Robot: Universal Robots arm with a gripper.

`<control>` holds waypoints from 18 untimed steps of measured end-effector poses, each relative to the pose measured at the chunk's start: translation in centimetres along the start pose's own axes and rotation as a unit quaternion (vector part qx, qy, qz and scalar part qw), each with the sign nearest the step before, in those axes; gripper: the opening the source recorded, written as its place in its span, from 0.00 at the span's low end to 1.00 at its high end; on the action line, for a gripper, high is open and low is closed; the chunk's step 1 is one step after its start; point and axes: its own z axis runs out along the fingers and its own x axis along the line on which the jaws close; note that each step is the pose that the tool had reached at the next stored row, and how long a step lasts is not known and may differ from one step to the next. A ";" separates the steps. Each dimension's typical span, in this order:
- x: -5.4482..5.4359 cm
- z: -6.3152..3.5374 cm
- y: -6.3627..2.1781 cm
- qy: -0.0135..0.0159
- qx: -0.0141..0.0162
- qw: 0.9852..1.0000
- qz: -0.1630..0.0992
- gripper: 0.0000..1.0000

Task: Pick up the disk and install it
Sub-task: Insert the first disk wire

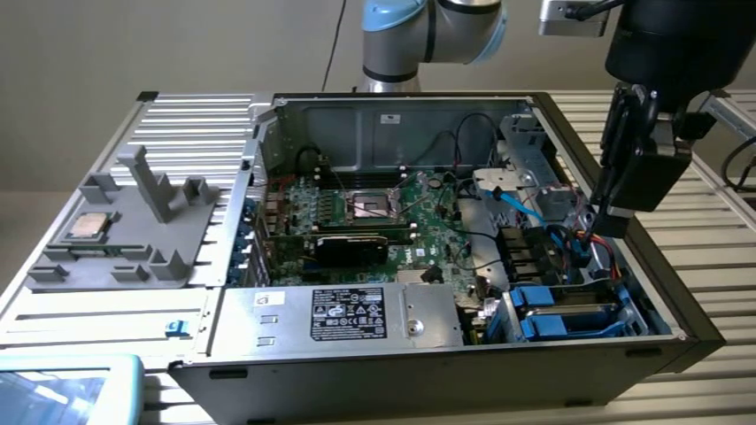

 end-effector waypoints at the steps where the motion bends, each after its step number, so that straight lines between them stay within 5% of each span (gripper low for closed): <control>1: 0.0 0.00 -0.01 0.000 0.000 1.000 0.000 0.50; 5: 0.5 0.09 -0.18 -0.003 -0.001 1.000 0.000 0.50; 14: 2.3 0.46 -0.90 -0.027 -0.013 1.000 0.001 0.50; 18: 3.0 0.60 -1.23 -0.042 -0.020 0.999 0.002 0.50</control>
